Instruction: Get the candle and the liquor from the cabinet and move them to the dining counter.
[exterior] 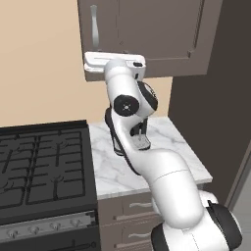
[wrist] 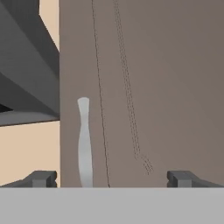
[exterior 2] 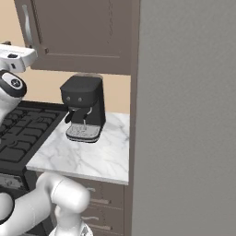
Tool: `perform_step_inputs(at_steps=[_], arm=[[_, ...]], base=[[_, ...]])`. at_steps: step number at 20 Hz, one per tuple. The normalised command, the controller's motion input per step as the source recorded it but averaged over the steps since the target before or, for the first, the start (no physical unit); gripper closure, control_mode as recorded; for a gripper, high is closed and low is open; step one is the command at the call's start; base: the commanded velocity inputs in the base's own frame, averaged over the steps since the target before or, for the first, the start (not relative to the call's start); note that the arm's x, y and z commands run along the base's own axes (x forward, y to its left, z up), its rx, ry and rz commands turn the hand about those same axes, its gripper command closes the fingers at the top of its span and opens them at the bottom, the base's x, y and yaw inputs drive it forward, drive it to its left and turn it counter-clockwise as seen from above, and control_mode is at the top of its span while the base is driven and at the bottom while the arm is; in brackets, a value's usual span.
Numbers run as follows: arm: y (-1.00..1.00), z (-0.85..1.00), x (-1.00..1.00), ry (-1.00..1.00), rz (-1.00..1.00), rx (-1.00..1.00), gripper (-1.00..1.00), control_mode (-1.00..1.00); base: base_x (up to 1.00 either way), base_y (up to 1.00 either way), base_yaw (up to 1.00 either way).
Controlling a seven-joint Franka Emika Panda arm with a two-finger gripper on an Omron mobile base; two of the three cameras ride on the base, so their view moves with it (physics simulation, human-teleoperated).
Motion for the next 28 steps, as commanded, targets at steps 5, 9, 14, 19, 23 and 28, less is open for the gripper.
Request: perform_step_inputs(at_steps=[5,9,14,19,23,28], arm=[[0.15,0.16,0.3,0.06,0.0,0.0,-1.0,-1.0],[0.22,0.11,0.33,0.05,0.0,0.0,-1.0,-1.0],[0.1,0.0,0.25,0.01,0.0,0.0,-1.0,-1.0],[0.0,0.0,0.1,0.0,0.0,0.0,-1.0,-1.0],[0.0,0.0,0.16,-0.01,0.0,0.0,-1.0,-1.0],[0.0,-0.01,0.21,-0.01,0.0,0.0,-1.0,-1.0]], base=[[0.0,0.0,0.0],[0.0,0.0,0.0],[0.0,0.0,0.0],[0.0,0.0,0.0],[0.0,0.0,0.0],[0.0,0.0,0.0]])
